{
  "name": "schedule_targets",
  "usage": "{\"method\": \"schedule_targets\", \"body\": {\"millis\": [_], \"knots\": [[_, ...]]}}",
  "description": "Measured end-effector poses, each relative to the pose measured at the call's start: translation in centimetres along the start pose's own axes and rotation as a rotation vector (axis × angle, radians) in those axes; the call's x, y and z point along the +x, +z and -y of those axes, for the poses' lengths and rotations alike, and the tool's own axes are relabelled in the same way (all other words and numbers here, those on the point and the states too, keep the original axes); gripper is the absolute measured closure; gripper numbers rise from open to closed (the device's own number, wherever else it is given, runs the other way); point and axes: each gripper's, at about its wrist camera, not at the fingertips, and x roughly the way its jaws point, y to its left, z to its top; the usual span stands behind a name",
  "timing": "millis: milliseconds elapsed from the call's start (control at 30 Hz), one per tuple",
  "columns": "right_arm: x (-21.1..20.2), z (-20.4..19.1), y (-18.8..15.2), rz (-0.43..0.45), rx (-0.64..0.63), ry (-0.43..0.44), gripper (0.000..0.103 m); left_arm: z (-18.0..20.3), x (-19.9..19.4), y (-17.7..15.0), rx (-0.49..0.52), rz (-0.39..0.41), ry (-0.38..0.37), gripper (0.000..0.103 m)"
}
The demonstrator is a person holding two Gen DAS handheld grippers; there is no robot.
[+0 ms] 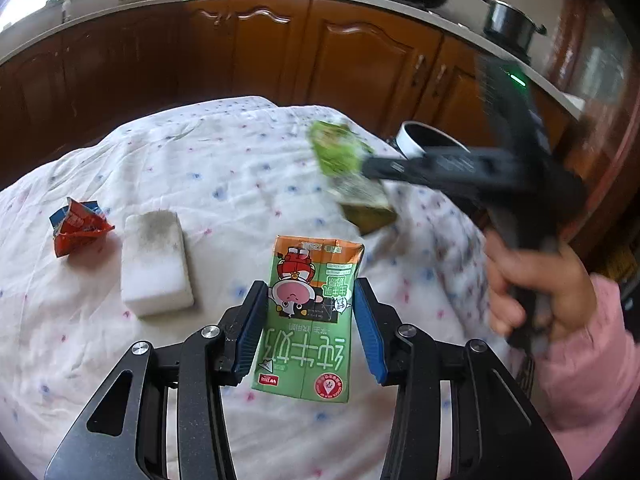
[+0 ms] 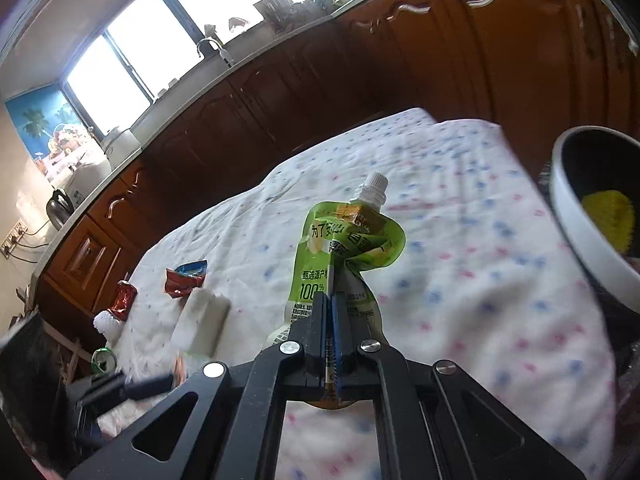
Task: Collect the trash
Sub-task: 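Carry the green carton and juice pouch over the bin with both tools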
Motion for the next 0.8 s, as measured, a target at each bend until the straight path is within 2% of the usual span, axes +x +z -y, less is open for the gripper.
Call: {"method": "schedule_targets", "body": {"millis": [300,800], "knots": [[-5.4,3.9,-1.8,0.063,0.048,-0.035,0.101,1.9,2.9,2.3,-0.044,0.001,0.034,0.061],[-10.5,8.9,-2.7,0.131,0.106,-0.084,0.101,8.3,5.6,5.8,-0.014,0.006,-0.003,0.061]]}}
